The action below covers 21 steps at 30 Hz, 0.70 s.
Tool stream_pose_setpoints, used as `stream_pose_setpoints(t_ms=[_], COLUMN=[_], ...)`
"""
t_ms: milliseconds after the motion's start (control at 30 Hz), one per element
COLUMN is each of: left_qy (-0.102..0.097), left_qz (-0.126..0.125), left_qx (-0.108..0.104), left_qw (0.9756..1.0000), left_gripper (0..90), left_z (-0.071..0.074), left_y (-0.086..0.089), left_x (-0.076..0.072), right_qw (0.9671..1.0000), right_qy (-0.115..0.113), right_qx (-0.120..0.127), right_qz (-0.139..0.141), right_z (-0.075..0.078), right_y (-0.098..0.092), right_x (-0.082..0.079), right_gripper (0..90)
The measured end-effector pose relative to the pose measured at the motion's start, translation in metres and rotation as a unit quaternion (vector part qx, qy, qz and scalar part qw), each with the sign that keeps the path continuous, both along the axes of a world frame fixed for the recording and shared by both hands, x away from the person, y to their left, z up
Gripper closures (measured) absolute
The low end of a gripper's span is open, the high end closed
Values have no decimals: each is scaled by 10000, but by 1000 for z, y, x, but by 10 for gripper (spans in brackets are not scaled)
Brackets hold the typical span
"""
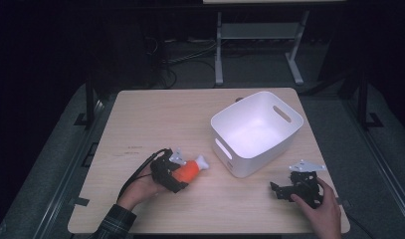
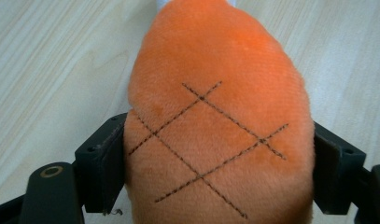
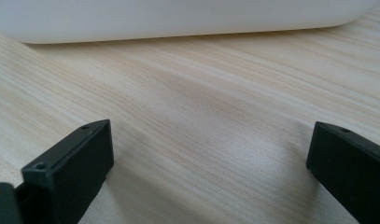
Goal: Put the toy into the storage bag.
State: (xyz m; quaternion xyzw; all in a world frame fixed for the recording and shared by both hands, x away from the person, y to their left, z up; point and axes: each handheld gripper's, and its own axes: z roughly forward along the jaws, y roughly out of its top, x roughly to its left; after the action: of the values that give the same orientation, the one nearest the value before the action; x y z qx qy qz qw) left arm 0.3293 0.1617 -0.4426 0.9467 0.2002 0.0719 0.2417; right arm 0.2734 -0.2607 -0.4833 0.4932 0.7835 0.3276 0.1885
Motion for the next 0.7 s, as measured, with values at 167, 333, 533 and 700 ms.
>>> stream_pose_setpoints(t_ms=[167, 333, 533, 700], left_qy=[35, 67, 88, 75], left_qz=[18, 1, 8, 53], left_qx=[-132, -306, -371, -514], left_qw=[9999, 9995, 9993, 9986], left_gripper=[192, 195, 195, 195], left_z=[3, 7, 12, 17], left_y=[3, 8, 11, 15], left_x=[0, 0, 0, 0], right_qw=[10000, 10000, 10000, 10000], right_qy=[1, 1, 1, 1], right_qx=[1, 1, 2, 2], right_qz=[0, -1, 0, -1], right_z=[0, 0, 0, 0], right_y=[0, 0, 0, 0], right_x=[0, 0, 0, 0], right_gripper=[2, 2, 2, 2])
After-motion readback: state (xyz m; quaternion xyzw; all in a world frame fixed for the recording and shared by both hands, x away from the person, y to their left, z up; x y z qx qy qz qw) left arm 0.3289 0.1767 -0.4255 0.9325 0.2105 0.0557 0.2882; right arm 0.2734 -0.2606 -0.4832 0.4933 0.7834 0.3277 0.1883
